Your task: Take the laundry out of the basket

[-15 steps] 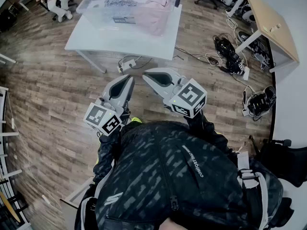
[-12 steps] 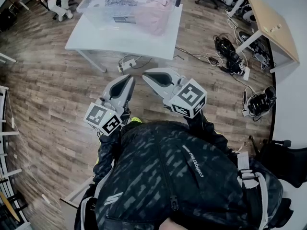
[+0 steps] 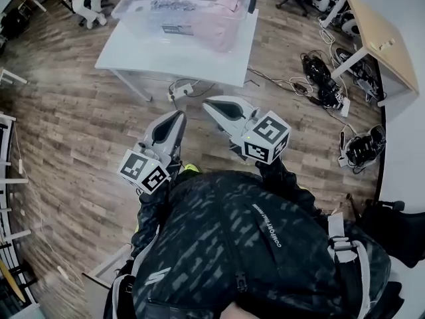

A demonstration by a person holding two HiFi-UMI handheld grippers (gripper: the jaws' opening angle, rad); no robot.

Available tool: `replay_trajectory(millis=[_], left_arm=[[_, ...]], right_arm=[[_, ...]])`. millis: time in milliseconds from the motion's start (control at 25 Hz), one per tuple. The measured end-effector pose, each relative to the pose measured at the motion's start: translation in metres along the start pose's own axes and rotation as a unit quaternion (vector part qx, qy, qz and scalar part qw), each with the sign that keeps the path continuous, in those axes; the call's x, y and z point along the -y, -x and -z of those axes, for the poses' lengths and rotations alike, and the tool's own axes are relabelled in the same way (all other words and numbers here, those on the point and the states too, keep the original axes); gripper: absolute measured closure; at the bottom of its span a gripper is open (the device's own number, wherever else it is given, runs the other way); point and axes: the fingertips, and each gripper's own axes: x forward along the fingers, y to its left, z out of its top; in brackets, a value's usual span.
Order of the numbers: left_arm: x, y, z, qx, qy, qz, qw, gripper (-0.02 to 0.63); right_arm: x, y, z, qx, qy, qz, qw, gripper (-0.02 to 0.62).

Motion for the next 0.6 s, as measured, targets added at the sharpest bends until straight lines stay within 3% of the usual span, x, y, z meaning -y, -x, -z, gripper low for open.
replay_trajectory(millis=[600], left_arm=[[-0.030, 0.033, -0.013, 0.016, -0.009, -0.084, 0.9963, 0.595]], right_arm=[[0.004, 0.011, 0.011, -0.006, -0.019, -0.016, 1.000, 0.598]])
